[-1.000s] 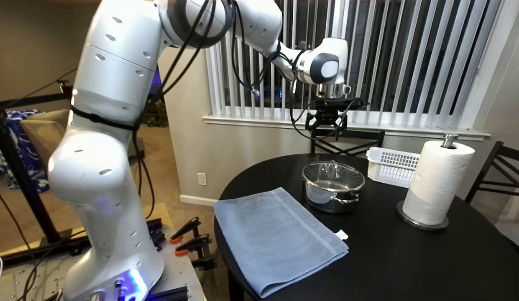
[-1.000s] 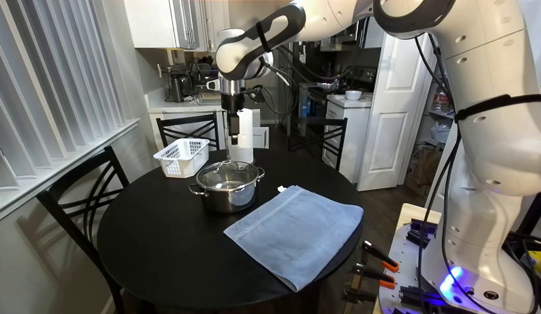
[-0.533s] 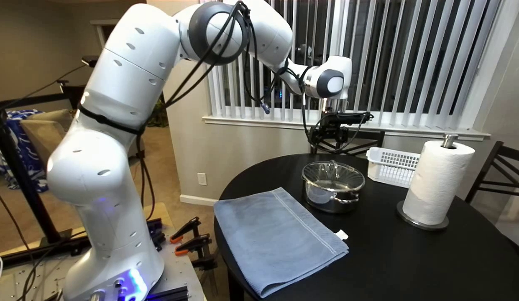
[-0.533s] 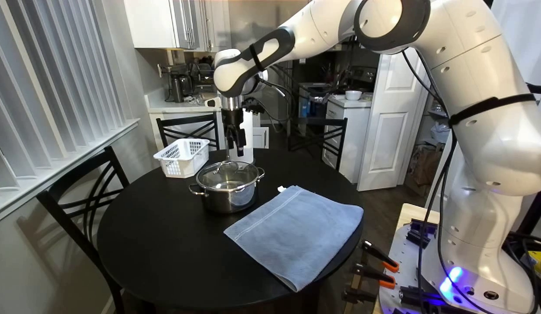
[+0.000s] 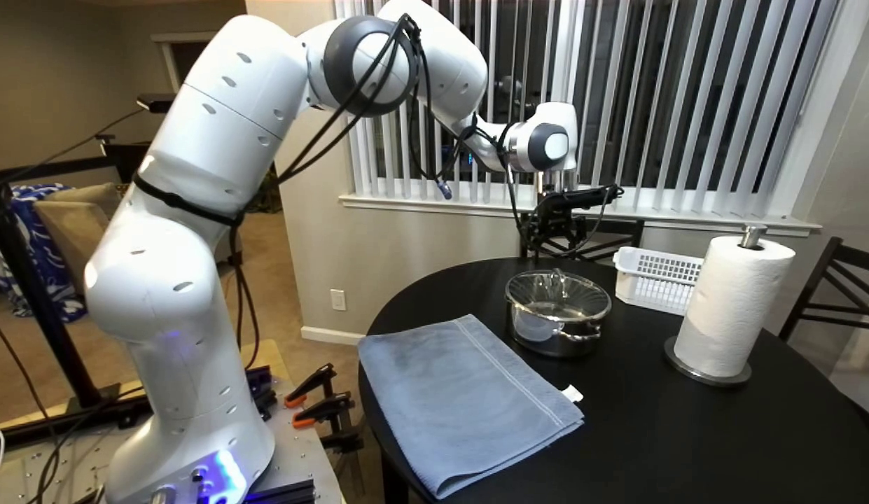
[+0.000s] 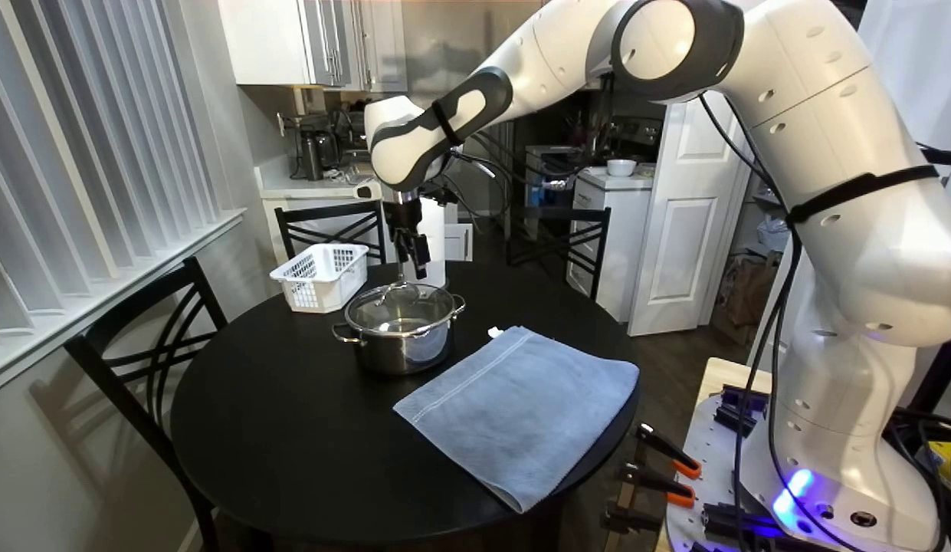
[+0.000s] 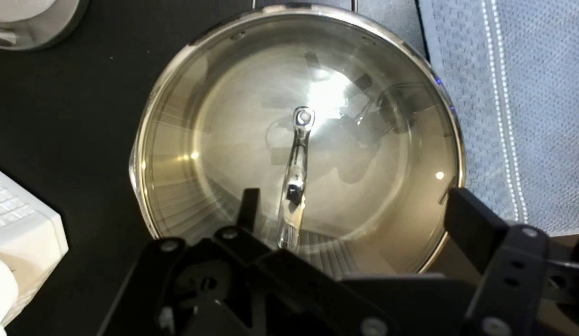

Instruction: Remove the lid from the pot

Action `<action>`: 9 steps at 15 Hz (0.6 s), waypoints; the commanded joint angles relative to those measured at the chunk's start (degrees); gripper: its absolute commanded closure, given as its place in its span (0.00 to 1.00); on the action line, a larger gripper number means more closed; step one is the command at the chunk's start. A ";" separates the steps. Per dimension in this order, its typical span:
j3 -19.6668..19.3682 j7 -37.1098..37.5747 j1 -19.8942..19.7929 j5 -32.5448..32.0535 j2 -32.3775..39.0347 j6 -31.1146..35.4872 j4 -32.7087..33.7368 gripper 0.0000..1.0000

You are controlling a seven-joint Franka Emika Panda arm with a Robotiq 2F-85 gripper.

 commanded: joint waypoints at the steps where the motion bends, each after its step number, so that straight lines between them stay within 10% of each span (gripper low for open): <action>1: 0.29 0.37 -0.17 -0.43 0.20 -0.13 0.13 0.00; 9: 0.92 -1.65 -0.47 0.26 2.26 -1.16 2.09 0.00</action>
